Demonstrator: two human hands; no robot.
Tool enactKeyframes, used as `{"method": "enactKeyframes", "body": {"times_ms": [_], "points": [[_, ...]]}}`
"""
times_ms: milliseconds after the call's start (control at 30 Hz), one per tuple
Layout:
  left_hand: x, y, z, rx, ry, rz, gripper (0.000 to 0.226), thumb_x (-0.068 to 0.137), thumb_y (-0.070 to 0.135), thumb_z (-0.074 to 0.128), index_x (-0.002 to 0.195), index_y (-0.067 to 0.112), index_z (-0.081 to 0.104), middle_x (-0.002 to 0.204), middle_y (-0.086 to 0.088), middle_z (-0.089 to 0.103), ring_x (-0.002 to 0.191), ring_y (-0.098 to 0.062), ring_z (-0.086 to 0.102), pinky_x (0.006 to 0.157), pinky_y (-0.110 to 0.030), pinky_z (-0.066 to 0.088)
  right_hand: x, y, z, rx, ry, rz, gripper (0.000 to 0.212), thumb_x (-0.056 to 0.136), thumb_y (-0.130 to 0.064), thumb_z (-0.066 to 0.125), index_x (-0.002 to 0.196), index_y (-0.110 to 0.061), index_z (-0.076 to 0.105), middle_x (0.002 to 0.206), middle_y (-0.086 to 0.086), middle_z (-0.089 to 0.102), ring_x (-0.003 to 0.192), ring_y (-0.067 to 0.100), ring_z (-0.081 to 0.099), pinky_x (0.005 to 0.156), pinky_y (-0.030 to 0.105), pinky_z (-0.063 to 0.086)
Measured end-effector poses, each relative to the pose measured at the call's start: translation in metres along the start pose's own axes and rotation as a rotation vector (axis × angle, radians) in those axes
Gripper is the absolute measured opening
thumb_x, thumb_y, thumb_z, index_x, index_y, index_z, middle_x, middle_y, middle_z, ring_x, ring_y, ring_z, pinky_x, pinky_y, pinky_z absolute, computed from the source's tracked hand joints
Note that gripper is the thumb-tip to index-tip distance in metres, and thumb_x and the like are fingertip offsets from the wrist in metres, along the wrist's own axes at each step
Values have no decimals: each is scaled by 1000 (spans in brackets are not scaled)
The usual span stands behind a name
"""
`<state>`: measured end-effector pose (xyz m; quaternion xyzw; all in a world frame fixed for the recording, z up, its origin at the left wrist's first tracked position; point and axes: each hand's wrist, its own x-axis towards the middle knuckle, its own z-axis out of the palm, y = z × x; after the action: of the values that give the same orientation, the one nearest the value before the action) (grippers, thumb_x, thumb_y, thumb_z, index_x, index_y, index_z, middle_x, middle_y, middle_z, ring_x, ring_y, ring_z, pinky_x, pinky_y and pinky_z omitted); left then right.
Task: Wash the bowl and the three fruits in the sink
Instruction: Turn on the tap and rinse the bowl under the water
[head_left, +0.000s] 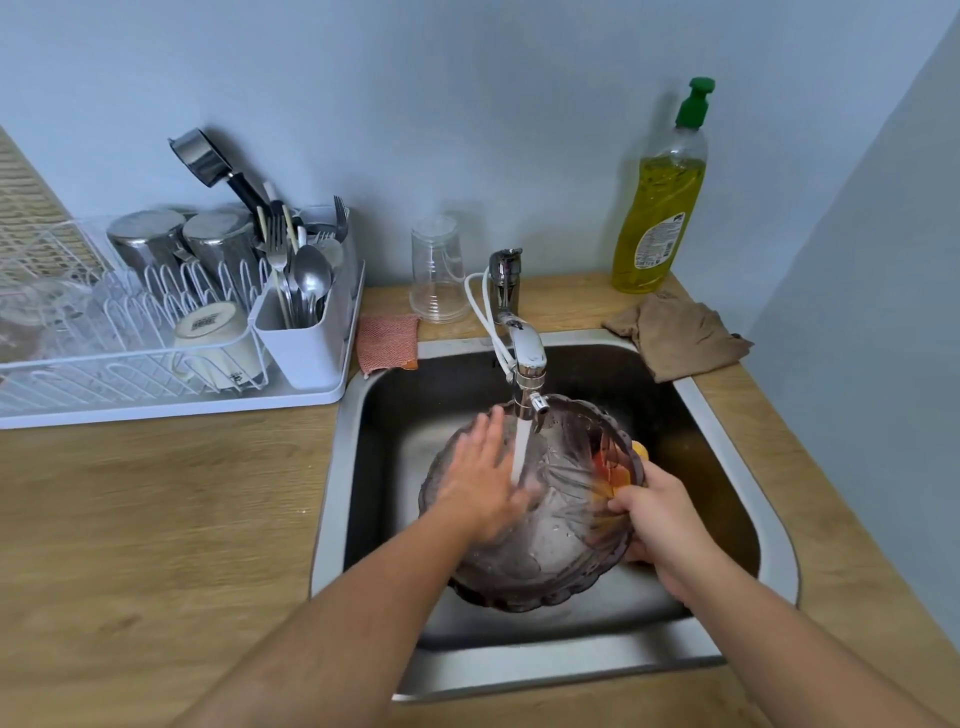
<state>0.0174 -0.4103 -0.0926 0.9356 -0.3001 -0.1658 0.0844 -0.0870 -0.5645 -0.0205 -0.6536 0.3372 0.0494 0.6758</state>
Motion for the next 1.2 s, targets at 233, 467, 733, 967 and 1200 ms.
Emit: {"method": "enactKeyframes", "body": {"times_ms": [233,467,733,967,1200], "points": [[-11,4,-5,-129,-331,95,74,95,59,34,152,34,-7,162,3,-10,149,-29,5,121,-45,10,10,-13,-2,49,100,-39,40,88,6,42,114,-21,55,102,8,62,86,28,59,53,33,52],[-17,-53,1,133,-39,-58,79,95,62,21,152,17,-13,159,0,-21,147,-18,-19,120,-36,-7,12,-8,7,-57,116,-70,41,85,6,45,114,-20,57,103,10,65,87,29,62,58,39,57],[5,6,-2,-256,-186,2,81,91,68,25,148,33,-21,155,-1,-31,147,-26,-16,121,-45,-1,1,-1,28,-25,41,-120,41,85,6,44,100,-29,59,97,7,65,90,30,64,60,40,58],[-33,-10,0,-218,-490,126,74,98,53,34,152,28,-9,160,6,-18,149,-19,-8,122,-46,2,15,1,11,-17,173,-94,25,92,-9,50,108,-24,62,101,7,67,90,29,64,71,53,59],[-41,-51,11,17,-135,-16,79,94,62,25,153,19,-3,161,0,-10,149,-17,-11,122,-40,0,14,-4,15,-112,173,-182,31,93,-10,49,108,-35,59,106,-1,64,100,27,62,86,54,54]]}}
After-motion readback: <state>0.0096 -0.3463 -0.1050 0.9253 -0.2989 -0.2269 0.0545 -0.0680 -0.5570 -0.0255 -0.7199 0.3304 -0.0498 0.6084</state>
